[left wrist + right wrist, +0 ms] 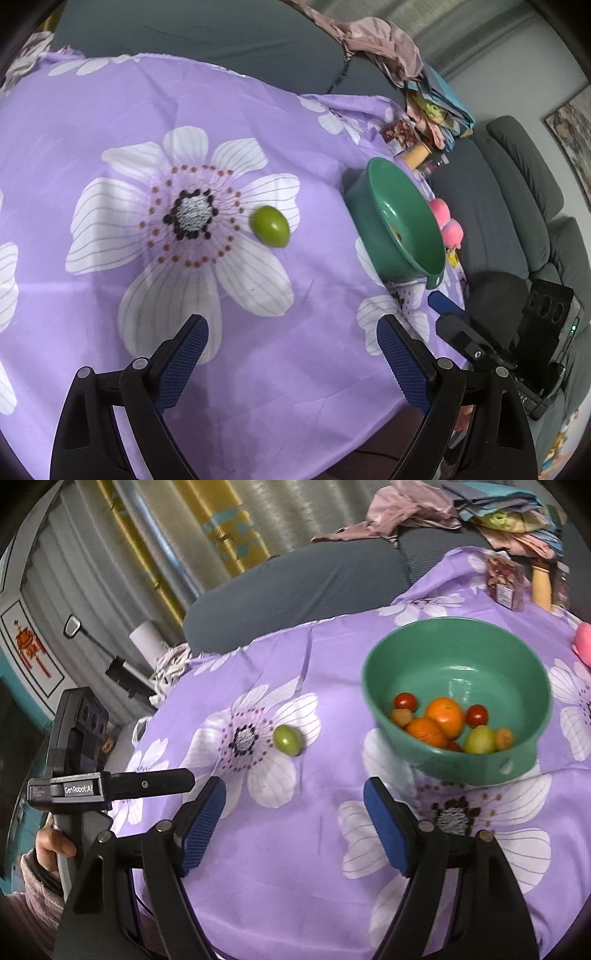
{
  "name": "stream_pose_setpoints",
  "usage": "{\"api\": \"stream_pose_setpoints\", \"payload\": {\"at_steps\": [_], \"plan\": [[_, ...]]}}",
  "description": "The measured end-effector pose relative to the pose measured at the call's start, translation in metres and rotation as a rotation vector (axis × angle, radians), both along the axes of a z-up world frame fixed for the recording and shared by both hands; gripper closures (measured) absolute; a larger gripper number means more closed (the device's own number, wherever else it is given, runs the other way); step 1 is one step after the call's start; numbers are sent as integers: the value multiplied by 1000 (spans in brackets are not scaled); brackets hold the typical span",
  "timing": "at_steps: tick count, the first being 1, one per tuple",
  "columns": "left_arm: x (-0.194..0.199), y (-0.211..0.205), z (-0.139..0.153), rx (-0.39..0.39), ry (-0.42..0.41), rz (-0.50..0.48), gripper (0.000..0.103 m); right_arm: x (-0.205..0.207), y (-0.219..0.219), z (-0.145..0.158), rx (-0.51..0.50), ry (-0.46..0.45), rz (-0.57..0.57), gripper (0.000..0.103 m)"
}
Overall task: Organize fruits
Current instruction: 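Move the left tool back toward the green plum on the cloth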
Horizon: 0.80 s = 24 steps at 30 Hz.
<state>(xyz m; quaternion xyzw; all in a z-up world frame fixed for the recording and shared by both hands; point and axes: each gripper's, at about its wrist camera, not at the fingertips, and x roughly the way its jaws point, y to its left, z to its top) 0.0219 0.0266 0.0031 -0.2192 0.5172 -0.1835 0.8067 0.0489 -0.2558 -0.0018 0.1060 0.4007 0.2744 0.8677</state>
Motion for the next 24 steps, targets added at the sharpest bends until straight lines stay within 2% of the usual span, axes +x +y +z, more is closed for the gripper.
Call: {"api": "stream_pose_setpoints", "payload": {"at_steps": [10,18,24], "plan": [[-10,30,-9,-26,13,54,11,-4,39,-10,-63,30,90,26],[-13,33,-12,16,6,61,11,0,58,-23,-92,65,126,26],[-9,34,-18,17,17,47,11,6,71,-30,-129,69,143,26]]}}
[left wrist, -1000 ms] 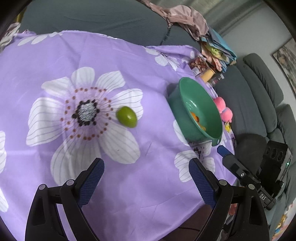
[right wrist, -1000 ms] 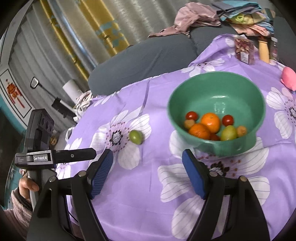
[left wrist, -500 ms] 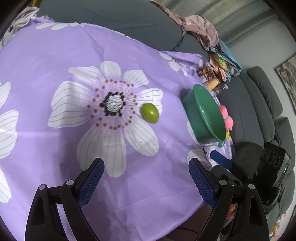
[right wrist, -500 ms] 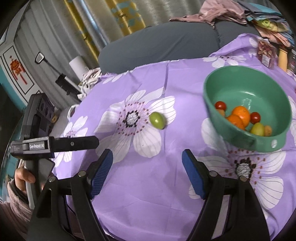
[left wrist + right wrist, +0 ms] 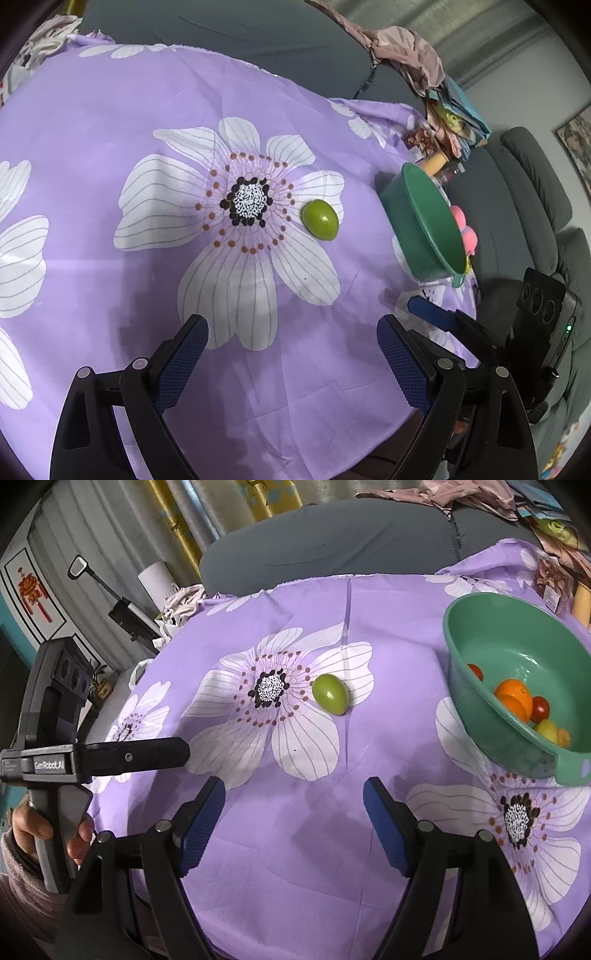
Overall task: Organize fruits
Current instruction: 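Move the left tool back toward the green plum on the cloth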
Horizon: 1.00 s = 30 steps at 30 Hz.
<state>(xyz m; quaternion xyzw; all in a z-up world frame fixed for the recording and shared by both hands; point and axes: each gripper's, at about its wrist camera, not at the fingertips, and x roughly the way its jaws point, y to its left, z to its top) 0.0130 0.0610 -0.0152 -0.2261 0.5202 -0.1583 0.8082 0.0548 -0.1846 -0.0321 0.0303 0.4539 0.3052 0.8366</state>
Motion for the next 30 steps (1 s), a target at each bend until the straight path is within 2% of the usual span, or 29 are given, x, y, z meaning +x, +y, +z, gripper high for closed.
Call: {"api": "stream_pose_setpoints", "payload": {"at_steps": [18,30], "plan": [[25,-10,-3,-2,19,-60,11,23,10,-14,-37,30,2,26],[55,-25,1,19,9,-103,11,46,13,-18,-23,38,-17,26]]}}
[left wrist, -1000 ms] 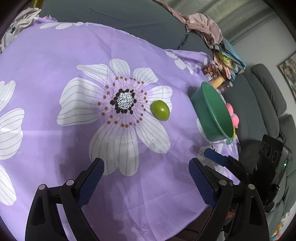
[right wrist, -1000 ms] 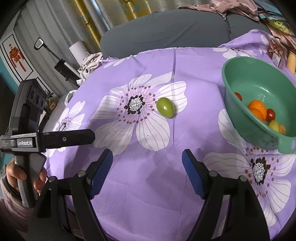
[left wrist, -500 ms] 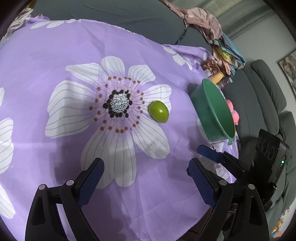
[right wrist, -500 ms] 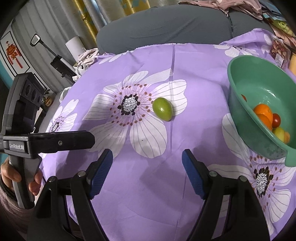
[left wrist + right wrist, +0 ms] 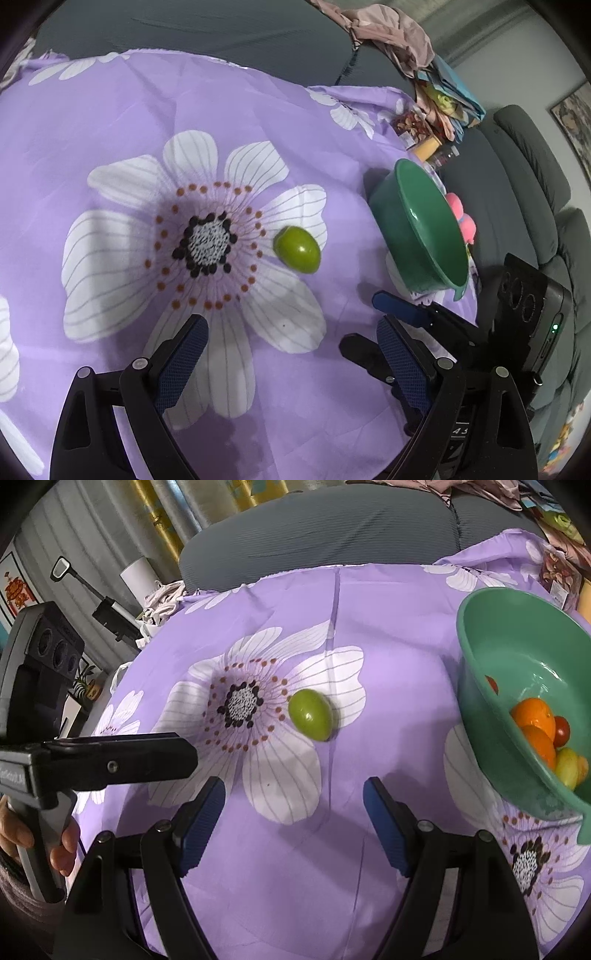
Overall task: Organize fruits
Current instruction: 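Move the left tool back toward the green plum on the cloth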
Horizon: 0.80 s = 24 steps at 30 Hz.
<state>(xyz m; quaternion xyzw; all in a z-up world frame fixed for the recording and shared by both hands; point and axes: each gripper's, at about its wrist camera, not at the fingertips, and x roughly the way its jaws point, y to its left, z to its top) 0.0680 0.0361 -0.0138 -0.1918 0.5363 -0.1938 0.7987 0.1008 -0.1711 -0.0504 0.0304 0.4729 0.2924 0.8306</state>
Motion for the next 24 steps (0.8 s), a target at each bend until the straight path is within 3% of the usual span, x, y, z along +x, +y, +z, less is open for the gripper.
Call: {"api": "stream_pose_setpoints", "payload": {"at_steps": [24], "plan": [[18,-7,-9,-3,25,-17,11,21,6,-9,-8,12,-1,26]]}}
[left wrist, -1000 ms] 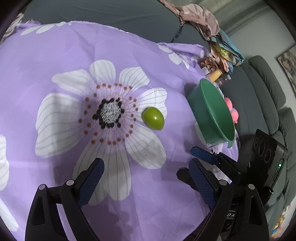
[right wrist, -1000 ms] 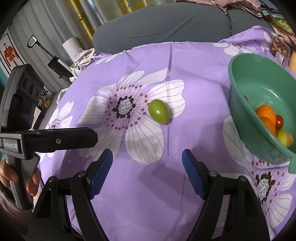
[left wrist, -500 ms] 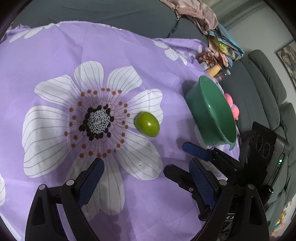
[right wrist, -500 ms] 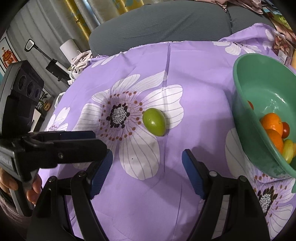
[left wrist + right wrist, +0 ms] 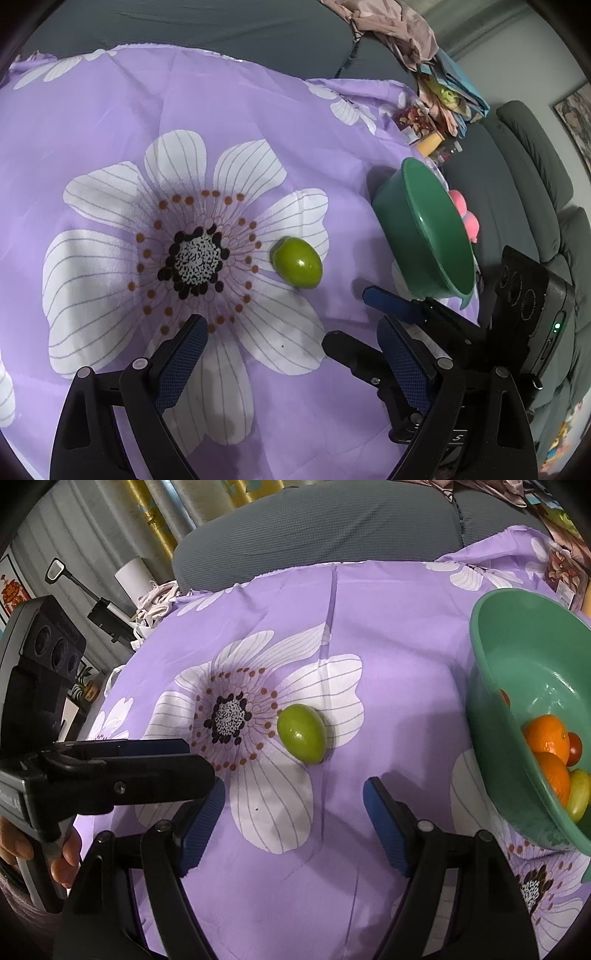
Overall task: Organize fruits
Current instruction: 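Move the left tool back toward the green plum on the cloth, then close the left tool around the green plum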
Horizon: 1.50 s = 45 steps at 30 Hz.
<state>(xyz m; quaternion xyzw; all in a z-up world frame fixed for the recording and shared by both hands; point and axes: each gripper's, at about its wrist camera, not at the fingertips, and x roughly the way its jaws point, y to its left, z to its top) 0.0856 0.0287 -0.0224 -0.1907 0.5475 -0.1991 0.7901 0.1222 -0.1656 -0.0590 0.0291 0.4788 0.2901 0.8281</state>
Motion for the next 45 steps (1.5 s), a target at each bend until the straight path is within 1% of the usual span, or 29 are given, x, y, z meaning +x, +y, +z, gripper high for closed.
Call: {"api": "stream_pose_setpoints", "payload": {"at_steps": [14,24,45], "plan": [[7,-8,-1,-2,5,-13,11,2,-2,-1,-7,0,-6,26],[14,-12,-7,9,19,-23,11,8,0,-3,-18,-3,-5,26],[26,-18,-13,1,32,-36,11,17,1,-7,-34,-2,-14,25]]}}
